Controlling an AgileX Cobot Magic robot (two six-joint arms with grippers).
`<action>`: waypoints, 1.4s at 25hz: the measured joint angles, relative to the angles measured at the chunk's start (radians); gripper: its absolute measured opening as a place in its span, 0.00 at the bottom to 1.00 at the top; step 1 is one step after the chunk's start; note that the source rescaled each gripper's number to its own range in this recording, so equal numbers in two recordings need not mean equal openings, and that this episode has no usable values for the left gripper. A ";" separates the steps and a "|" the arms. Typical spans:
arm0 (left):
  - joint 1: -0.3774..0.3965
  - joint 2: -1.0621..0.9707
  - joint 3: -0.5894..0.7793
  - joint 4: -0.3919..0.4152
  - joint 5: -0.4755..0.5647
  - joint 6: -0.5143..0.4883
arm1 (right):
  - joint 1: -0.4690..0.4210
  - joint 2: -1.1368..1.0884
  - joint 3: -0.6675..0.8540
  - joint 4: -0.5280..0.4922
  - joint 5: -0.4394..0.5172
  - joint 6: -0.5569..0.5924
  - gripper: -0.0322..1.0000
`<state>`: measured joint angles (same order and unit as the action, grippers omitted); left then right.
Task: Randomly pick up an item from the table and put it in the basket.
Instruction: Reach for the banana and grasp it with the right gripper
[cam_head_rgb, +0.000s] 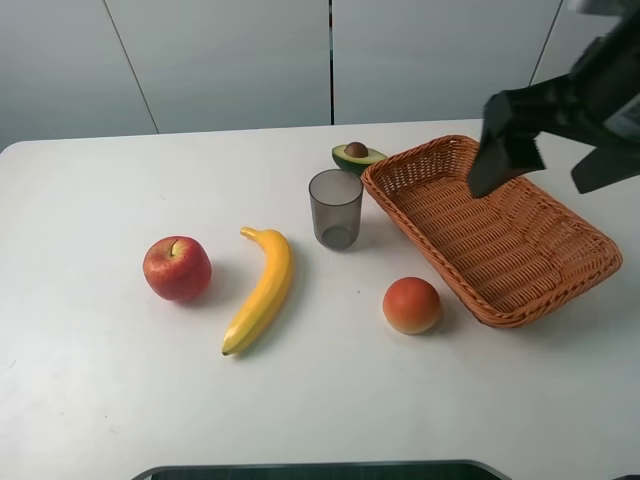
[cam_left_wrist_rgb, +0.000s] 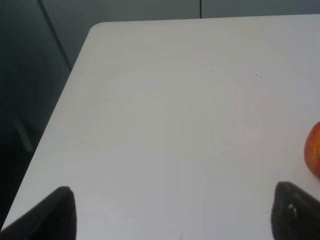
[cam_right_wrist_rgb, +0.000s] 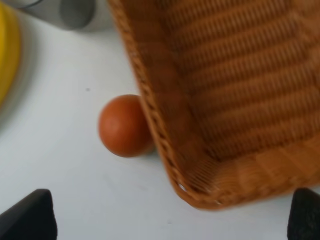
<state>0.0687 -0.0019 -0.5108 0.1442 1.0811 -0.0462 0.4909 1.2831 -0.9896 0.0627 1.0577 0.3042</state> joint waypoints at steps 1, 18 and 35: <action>0.000 0.000 0.000 0.000 0.000 0.000 | 0.024 0.045 -0.026 0.000 -0.008 0.002 1.00; 0.000 0.000 0.000 0.000 0.000 0.000 | 0.284 0.654 -0.465 0.006 -0.090 0.248 1.00; 0.000 0.000 0.000 0.000 0.000 0.000 | 0.447 0.814 -0.490 -0.050 -0.194 0.492 1.00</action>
<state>0.0687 -0.0019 -0.5108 0.1442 1.0811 -0.0462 0.9375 2.0976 -1.4793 0.0124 0.8642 0.7960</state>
